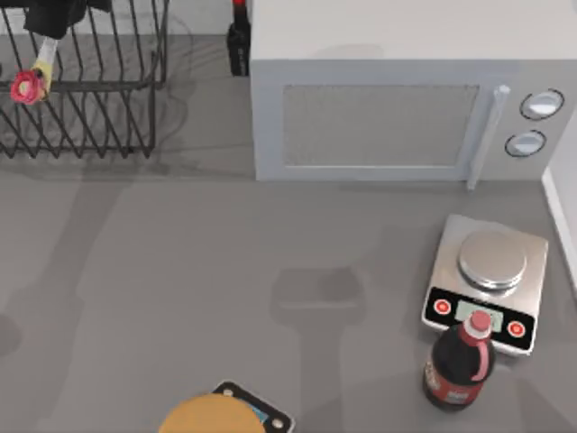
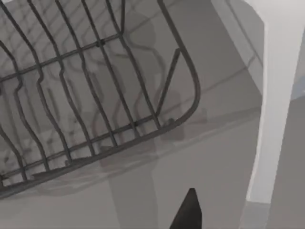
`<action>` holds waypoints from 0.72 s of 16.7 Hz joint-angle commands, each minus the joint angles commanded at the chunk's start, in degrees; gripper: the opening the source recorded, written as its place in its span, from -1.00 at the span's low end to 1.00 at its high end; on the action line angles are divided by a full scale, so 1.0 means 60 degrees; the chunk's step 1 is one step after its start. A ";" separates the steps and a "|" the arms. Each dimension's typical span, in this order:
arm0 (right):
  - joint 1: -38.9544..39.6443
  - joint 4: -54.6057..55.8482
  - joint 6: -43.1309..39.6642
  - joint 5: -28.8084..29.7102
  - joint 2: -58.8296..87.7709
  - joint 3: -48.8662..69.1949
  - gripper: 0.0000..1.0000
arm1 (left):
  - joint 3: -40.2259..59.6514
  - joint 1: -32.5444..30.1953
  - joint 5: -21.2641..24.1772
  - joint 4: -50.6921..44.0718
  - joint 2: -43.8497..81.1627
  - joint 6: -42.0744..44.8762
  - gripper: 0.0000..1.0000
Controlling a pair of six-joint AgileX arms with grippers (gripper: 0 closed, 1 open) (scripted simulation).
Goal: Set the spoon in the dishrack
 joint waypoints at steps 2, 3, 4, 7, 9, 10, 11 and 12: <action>0.0000 0.0000 0.0000 0.0000 0.0000 0.0000 1.00 | -0.1205 0.0768 0.0211 0.1652 -0.1239 -0.0351 -1.00; 0.0000 0.0000 0.0000 0.0000 0.0000 0.0000 1.00 | -0.1806 0.1150 0.0318 0.2512 -0.1878 -0.0523 -1.00; 0.0000 0.0000 0.0000 0.0000 0.0000 0.0000 1.00 | -0.2390 0.1524 0.0425 0.3367 -0.2527 -0.0692 -1.00; 0.0000 0.0000 0.0000 0.0000 0.0000 0.0000 1.00 | -0.3926 0.2555 0.0730 0.5608 -0.4394 -0.1173 -1.00; 0.0000 0.0000 0.0000 0.0000 0.0000 0.0000 1.00 | -0.4689 0.3102 0.0896 0.6644 -0.5393 -0.1446 -1.00; 0.0000 0.0000 0.0000 0.0000 0.0000 0.0000 1.00 | -0.4977 0.3314 0.0960 0.7015 -0.5761 -0.1556 -1.00; 0.0000 0.0000 0.0000 0.0000 0.0000 0.0000 1.00 | -0.5198 0.3477 0.1008 0.7289 -0.6033 -0.1644 -1.00; 0.0000 0.0000 0.0000 0.0000 0.0000 0.0000 1.00 | -0.5341 0.3582 0.1039 0.7460 -0.6204 -0.1702 -1.00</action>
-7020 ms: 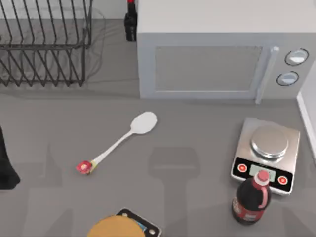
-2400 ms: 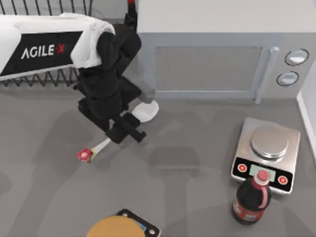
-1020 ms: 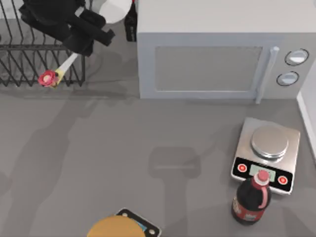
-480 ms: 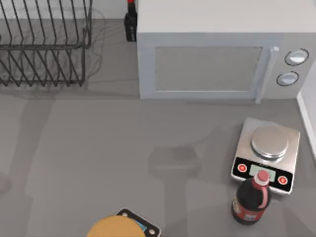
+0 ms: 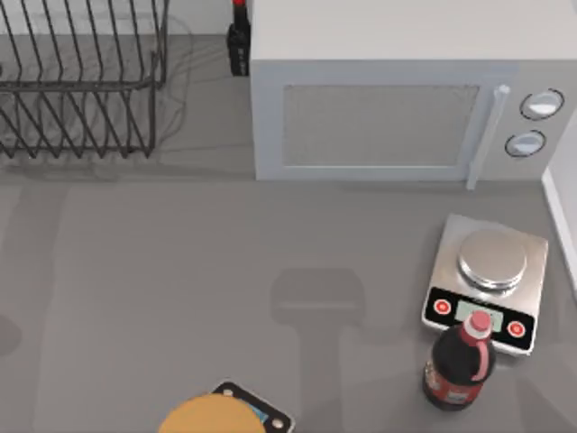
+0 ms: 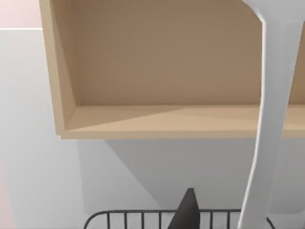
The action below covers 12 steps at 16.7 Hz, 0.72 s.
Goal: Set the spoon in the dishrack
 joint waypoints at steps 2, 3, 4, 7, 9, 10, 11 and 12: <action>0.0000 0.0000 0.0000 0.0000 0.0000 0.0000 1.00 | -0.0053 0.0040 0.0012 0.0065 -0.0066 -0.0022 -1.00; 0.0000 0.0000 0.0000 0.0000 0.0000 0.0000 1.00 | -0.0053 0.0040 0.0012 0.0065 -0.0066 -0.0022 -1.00; 0.0000 0.0000 0.0000 0.0000 0.0000 0.0000 1.00 | -0.0053 0.0040 0.0012 0.0065 -0.0066 -0.0022 -1.00; 0.0000 0.0000 0.0000 0.0000 0.0000 0.0000 1.00 | -0.0017 -0.0011 -0.0008 0.0172 0.0081 0.0003 -1.00; 0.0000 0.0000 0.0000 0.0000 0.0000 0.0000 1.00 | -0.0024 -0.0062 -0.0050 0.0692 0.0588 -0.0007 -1.00; 0.0000 0.0000 0.0000 0.0000 0.0000 0.0000 1.00 | -0.0041 -0.0097 -0.0086 0.1095 0.0976 -0.0013 -1.00; 0.0000 0.0000 0.0000 0.0000 0.0000 0.0000 1.00 | -0.0079 -0.0138 -0.0133 0.1605 0.1453 -0.0017 -1.00; 0.0000 0.0000 0.0000 0.0000 0.0000 0.0000 1.00 | -0.0137 -0.0186 -0.0188 0.2196 0.1991 -0.0019 -1.00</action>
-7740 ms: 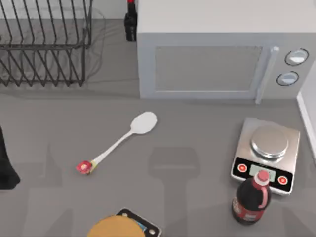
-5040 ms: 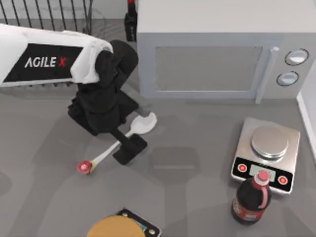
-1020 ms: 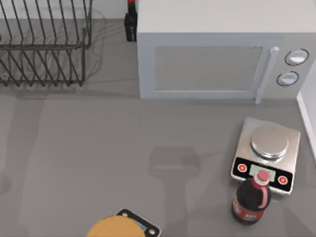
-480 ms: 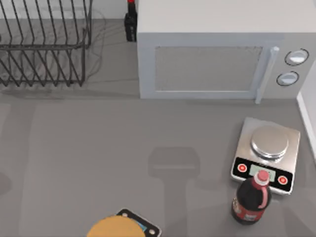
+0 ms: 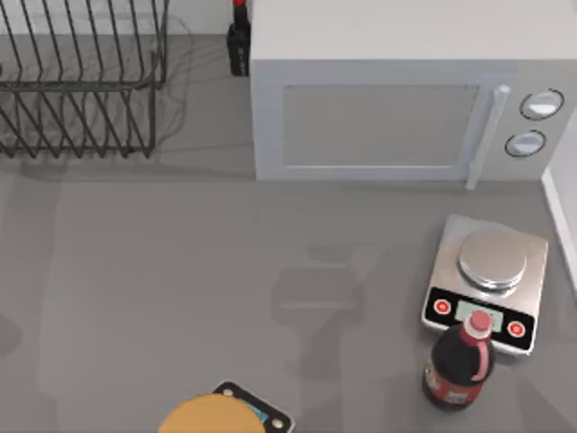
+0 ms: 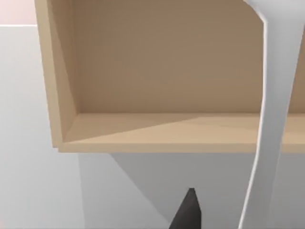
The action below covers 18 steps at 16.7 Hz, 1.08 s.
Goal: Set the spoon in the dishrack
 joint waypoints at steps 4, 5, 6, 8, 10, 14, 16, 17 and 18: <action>0.0000 0.0000 0.0000 0.0000 0.0000 0.0000 1.00 | -0.0465 -0.0267 -0.0262 0.2977 0.2449 0.0022 -1.00; 0.0000 0.0000 0.0000 0.0000 0.0000 0.0000 1.00 | -0.0623 -0.0348 -0.0328 0.3784 0.3052 0.0031 -1.00; 0.0000 0.0000 0.0000 0.0000 0.0000 0.0000 1.00 | -0.0786 -0.0432 -0.0394 0.4576 0.3628 0.0038 -1.00; 0.0000 0.0000 0.0000 0.0000 0.0000 0.0000 1.00 | -0.1114 -0.0594 -0.0525 0.5995 0.4668 0.0044 -1.00; 0.0000 0.0000 0.0000 0.0000 0.0000 0.0000 1.00 | -0.1411 -0.0730 -0.0645 0.7049 0.5488 0.0039 -1.00; 0.0000 0.0000 0.0000 0.0000 0.0000 0.0000 1.00 | -0.1729 -0.0866 -0.0768 0.7953 0.6204 0.0027 -1.00; 0.0000 0.0000 0.0000 0.0000 0.0000 0.0000 1.00 | -0.1729 -0.0866 -0.0768 0.7953 0.6204 0.0027 -1.00; 0.0000 0.0000 0.0000 0.0000 0.0000 0.0000 1.00 | -0.1729 -0.0866 -0.0768 0.7953 0.6204 0.0027 -1.00; 0.0000 0.0000 0.0000 0.0000 0.0000 0.0000 1.00 | -0.1729 -0.0866 -0.0768 0.7953 0.6204 0.0027 -1.00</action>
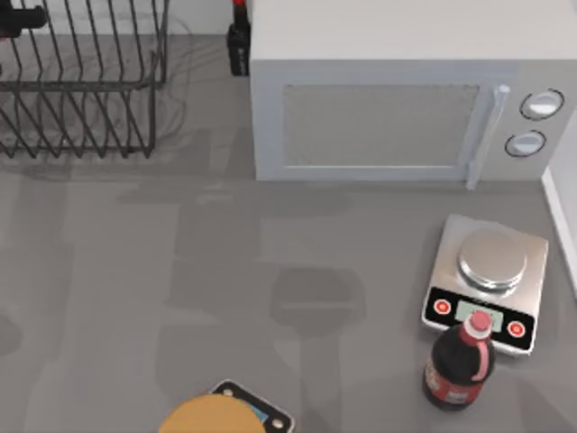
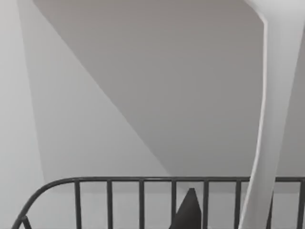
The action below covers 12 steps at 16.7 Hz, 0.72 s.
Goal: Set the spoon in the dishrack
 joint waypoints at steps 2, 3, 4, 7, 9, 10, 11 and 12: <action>0.0000 0.0000 0.0000 0.0000 0.0000 0.0000 1.00 | 0.0000 0.0000 0.0000 0.0000 0.0000 0.0000 -0.70; 0.0000 0.0000 0.0000 0.0000 0.0000 0.0000 1.00 | 0.0000 0.0000 0.0000 0.0000 0.0000 0.0000 -0.55; 0.0000 0.0000 0.0000 0.0000 0.0000 0.0000 1.00 | 0.0000 0.0000 0.0000 0.0000 0.0000 0.0000 -0.40; 0.0000 0.0000 0.0000 0.0000 0.0000 0.0000 1.00 | 0.0000 0.0000 0.0000 0.0000 0.0000 0.0000 0.06; 0.0000 0.0000 0.0000 0.0000 0.0000 0.0000 1.00 | 0.0000 0.0000 0.0000 0.0000 0.0000 0.0000 0.36; 0.0000 0.0000 0.0000 0.0000 0.0000 0.0000 1.00 | 0.0000 0.0000 0.0000 0.0000 0.0000 0.0000 0.51; 0.0000 0.0000 0.0000 0.0000 0.0000 0.0000 1.00 | 0.0000 0.0000 0.0000 0.0000 0.0000 0.0000 0.66; 0.0000 0.0000 0.0000 0.0000 0.0000 0.0000 1.00 | 0.0000 0.0000 0.0000 0.0000 0.0000 0.0000 0.81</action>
